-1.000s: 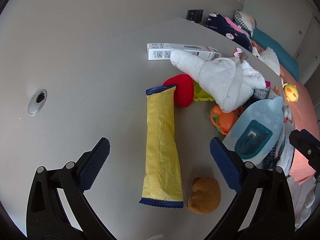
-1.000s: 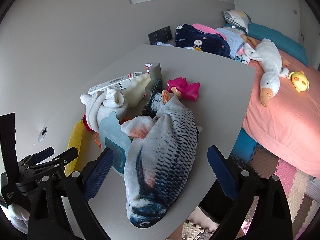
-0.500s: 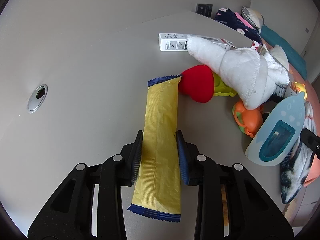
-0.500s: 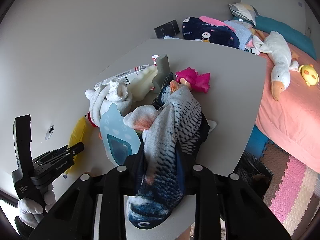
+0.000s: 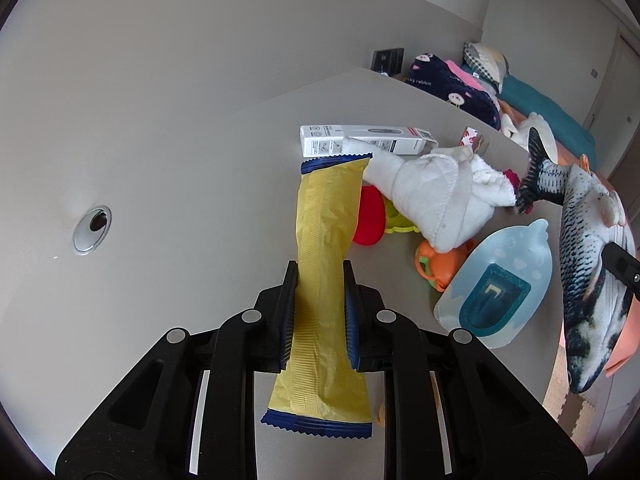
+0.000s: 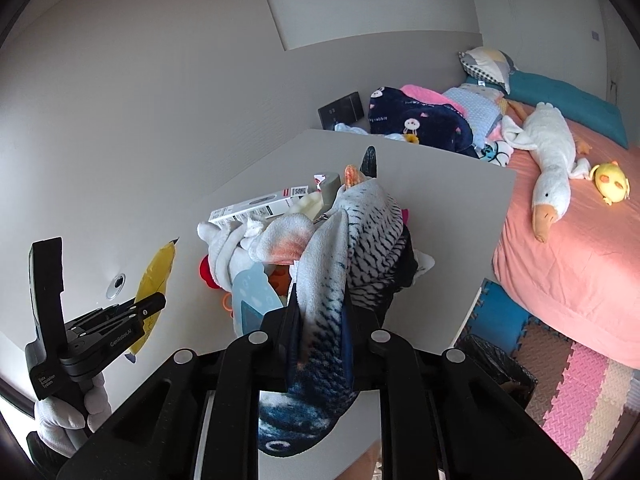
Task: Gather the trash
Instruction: 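Carry both items down into the black bin and open both tools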
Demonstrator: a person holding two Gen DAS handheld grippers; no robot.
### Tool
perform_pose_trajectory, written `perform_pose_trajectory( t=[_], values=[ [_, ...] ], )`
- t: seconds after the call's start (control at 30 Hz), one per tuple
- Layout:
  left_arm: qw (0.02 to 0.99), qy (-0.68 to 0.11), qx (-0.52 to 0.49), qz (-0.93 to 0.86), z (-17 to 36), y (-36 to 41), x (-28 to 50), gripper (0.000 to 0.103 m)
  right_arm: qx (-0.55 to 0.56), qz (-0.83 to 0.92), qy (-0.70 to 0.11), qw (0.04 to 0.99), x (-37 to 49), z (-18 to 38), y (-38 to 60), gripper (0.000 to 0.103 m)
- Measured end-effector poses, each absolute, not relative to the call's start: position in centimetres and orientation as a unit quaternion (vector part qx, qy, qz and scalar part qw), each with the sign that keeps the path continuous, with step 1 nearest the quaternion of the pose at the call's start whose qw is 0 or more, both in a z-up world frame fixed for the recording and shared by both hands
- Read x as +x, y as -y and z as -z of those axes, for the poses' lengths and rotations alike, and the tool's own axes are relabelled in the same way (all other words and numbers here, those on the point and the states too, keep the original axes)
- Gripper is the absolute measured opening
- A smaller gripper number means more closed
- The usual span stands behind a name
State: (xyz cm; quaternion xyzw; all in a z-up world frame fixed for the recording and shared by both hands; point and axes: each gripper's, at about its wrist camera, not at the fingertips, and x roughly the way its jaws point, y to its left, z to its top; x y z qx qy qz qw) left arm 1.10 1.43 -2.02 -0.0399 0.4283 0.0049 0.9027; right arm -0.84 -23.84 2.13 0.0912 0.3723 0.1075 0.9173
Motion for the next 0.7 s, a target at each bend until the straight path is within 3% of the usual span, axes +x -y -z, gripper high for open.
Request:
perform_pose_trajectory(
  t=[0.7],
  values=[
    [0.906,-0.409,-0.005,0.105,-1.4,11.5,0.0,0.020,0.131,-0.013,-0.351,0.927,-5.2,-3.4,34.9,0.019]
  ],
)
